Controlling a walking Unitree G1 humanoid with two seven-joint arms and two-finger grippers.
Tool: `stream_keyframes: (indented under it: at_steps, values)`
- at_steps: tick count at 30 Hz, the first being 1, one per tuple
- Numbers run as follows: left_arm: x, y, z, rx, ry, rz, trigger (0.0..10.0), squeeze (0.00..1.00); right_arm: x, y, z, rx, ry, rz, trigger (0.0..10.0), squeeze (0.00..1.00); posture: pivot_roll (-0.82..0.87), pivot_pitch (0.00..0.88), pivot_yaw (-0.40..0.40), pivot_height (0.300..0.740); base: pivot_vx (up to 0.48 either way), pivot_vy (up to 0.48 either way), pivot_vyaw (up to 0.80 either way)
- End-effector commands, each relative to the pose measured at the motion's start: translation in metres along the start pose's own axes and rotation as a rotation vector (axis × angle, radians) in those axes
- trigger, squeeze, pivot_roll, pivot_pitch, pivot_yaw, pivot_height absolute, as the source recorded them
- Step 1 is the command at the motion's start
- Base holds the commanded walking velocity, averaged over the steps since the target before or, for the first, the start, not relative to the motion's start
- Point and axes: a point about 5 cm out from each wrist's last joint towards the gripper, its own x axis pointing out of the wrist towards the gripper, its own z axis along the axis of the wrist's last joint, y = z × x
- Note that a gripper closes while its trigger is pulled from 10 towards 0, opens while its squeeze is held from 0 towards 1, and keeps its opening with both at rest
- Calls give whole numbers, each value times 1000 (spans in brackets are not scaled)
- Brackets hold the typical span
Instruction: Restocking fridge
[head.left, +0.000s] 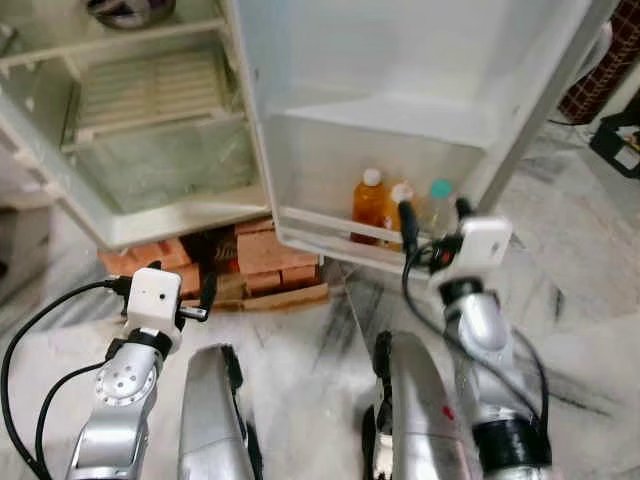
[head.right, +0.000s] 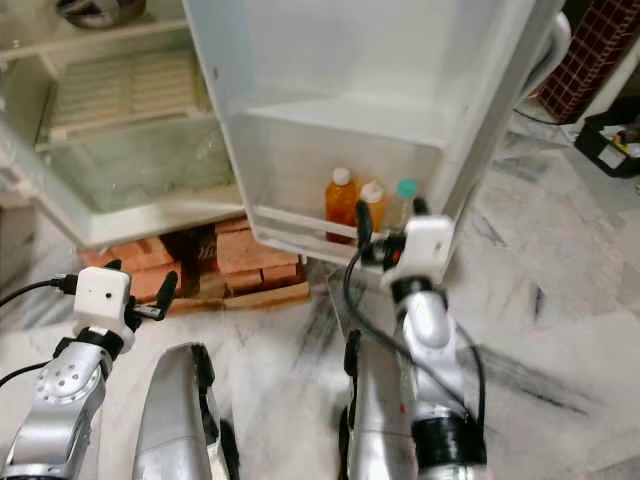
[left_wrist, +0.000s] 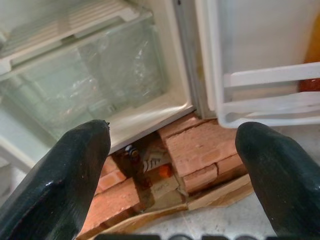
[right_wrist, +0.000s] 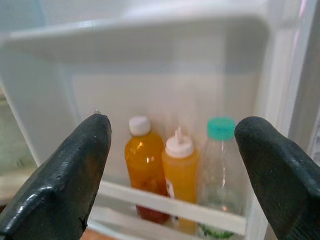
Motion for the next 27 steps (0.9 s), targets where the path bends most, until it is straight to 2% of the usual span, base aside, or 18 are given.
stream_keyframes:
  at_steps: [1,5,12,18,20,24,27]
  values:
    - [-1,2,-5,5,19,-7,10000,0,4,3,7,-4,-23,20,10000,0,-78,33,51,529,0,0,0]
    - [3,4,-5,8,9,-14,10000,0,0,3,16,12,13,9,10000,0,-75,26,50,529,0,0,0]
    - [3,6,-5,11,3,-10,10000,0,-5,4,16,12,28,12,10000,0,-61,19,40,529,0,0,0]
    - [4,8,-6,13,0,-2,10000,0,1,7,18,23,19,27,10000,0,-34,9,35,529,0,0,0]
    - [4,11,-3,16,-13,13,10000,0,4,10,23,27,15,39,10000,0,-11,31,30,529,0,0,0]
    - [-2,15,-10,21,8,26,10000,0,1,7,18,25,48,25,10000,0,-14,12,25,529,0,0,0]
    - [2,14,-12,15,15,27,10000,0,6,9,19,-2,53,18,10000,0,-45,5,32,529,0,0,0]
